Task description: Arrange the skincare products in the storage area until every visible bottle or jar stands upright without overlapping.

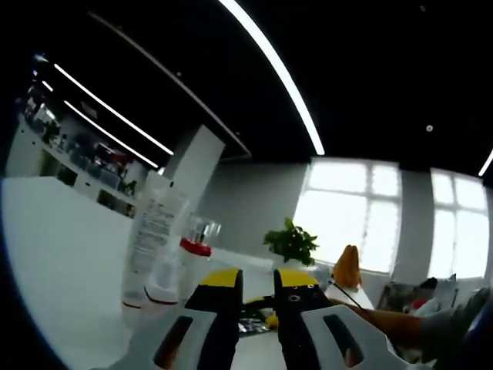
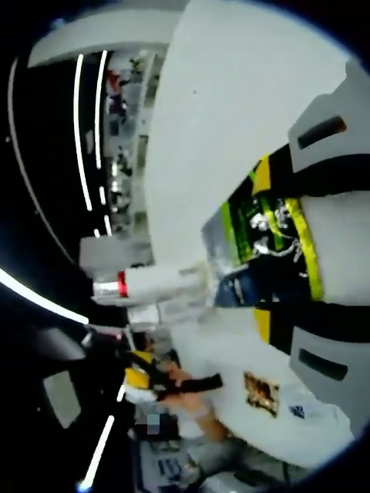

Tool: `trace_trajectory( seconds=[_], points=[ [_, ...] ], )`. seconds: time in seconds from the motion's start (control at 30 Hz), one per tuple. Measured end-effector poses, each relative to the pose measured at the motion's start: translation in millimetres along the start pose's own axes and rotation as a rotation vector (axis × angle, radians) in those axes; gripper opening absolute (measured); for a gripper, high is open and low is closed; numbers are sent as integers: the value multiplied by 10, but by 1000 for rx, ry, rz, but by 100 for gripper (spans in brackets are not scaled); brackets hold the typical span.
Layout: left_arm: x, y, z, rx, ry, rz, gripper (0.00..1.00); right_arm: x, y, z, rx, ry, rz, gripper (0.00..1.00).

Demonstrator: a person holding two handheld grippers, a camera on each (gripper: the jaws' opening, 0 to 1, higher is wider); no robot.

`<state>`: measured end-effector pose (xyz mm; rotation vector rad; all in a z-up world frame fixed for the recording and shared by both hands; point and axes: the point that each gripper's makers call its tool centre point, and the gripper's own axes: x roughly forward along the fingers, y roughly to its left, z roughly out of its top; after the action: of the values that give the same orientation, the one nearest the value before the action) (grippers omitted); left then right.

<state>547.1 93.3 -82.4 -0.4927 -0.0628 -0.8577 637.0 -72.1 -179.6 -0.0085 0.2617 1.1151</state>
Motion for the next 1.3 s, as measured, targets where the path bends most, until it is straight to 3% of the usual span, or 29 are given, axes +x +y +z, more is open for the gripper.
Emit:
trace_trajectory(
  seconds=[0.03, 0.07, 0.13, 0.2, 0.3, 0.37, 0.53, 0.87, 1.1, 1.17, 1.23, 1.3],
  points=[
    [-2, -3, 4, -1, -1, -1, 16, 2, 7, 103, -2, -44, -10, 53],
    [-1, -1, 10, -2, -3, -2, 16, 6, 15, 129, -5, -41, -27, 52],
    [-2, 8, 15, -2, -5, 0, 16, 27, -1, -13, -88, 91, -81, 49],
    [-2, 18, 19, -7, -5, 1, 16, 47, 62, -189, -105, 194, -63, 48],
    [-5, 21, 26, -9, -7, 0, 16, 30, 53, -316, -150, 268, -58, 53],
    [-6, 22, 34, -6, -8, 0, 16, 8, 3, -271, -222, 245, -78, 52],
    [-3, 34, 37, -7, -8, 1, 16, -76, -144, -261, -230, 246, -104, 49],
    [-11, 33, 43, -10, -10, 2, 16, -61, -67, -276, -147, 256, -73, 43],
    [-21, 30, 47, -9, -12, 4, 16, -85, -6, -268, -1, 247, -122, 42],
    [-26, 32, 52, -12, -14, 5, 16, -81, 51, -261, 35, 239, -120, 46],
    [-29, 34, 59, -15, -17, 5, 16, -77, 96, -261, 30, 239, -111, 51],
    [-30, 27, 63, -17, -20, 3, 16, -68, 76, -276, -16, 242, -122, 48]
  ],
)
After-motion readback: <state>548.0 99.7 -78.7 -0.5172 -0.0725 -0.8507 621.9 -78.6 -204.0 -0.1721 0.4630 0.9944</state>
